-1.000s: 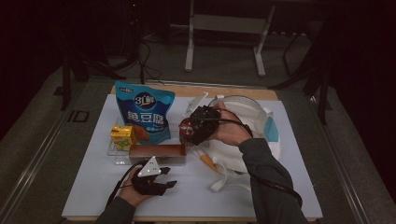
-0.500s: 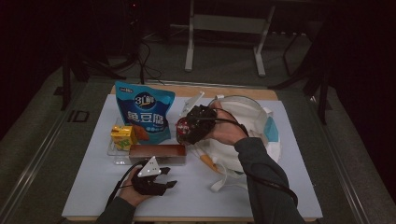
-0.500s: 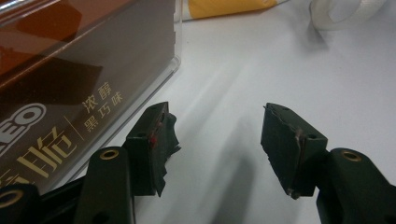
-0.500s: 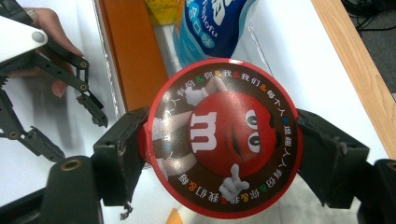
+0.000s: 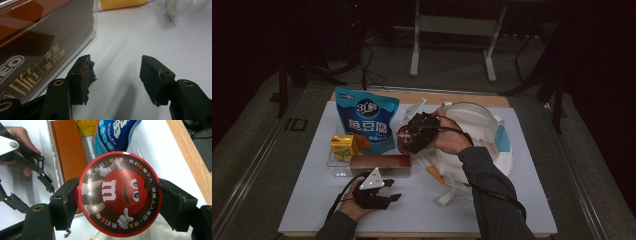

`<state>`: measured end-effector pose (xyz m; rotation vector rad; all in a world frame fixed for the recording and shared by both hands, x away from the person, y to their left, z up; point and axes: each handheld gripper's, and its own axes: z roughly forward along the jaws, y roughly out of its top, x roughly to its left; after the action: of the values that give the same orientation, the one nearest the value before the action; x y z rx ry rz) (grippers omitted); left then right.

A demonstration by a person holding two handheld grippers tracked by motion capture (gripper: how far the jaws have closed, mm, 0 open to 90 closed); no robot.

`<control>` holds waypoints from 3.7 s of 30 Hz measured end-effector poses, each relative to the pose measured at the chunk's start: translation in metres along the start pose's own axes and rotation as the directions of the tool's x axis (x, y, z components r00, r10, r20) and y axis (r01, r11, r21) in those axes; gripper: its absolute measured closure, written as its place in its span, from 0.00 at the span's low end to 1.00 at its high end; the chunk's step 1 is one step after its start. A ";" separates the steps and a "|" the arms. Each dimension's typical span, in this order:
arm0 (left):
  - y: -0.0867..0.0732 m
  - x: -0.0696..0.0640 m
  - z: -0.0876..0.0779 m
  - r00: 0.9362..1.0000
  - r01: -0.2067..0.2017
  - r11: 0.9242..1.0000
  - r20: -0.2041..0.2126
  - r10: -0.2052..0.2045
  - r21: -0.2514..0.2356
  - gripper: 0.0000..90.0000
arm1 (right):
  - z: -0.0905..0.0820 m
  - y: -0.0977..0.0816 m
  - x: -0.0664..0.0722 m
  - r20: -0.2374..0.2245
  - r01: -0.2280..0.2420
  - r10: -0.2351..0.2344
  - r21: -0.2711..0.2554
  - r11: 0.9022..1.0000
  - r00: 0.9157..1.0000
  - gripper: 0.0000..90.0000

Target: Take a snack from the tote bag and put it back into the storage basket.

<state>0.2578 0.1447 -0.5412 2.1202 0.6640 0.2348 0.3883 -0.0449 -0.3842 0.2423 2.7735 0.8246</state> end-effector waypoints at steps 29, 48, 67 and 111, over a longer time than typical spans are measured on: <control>0.000 0.000 0.000 1.000 -0.001 1.000 0.000 0.001 -0.003 0.48 | 0.018 0.005 -0.003 0.000 0.002 -0.002 0.013 1.000 1.000 0.26; 0.000 -0.001 0.000 1.000 -0.004 1.000 -0.003 0.004 -0.001 0.48 | 0.023 0.006 -0.003 0.000 -0.006 0.006 0.005 1.000 1.000 0.26; 0.000 -0.001 0.000 1.000 -0.002 1.000 -0.002 0.002 -0.007 0.48 | 0.041 0.011 0.003 0.014 0.000 0.000 0.008 1.000 1.000 0.27; 0.000 -0.001 -0.001 1.000 -0.003 1.000 -0.003 0.003 -0.008 0.48 | 0.072 -0.001 0.005 0.049 -0.072 0.065 0.161 0.984 0.997 0.26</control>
<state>0.2564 0.1446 -0.5411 2.1139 0.6604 0.2420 0.4033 -0.0074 -0.4443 0.3826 2.8076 0.6005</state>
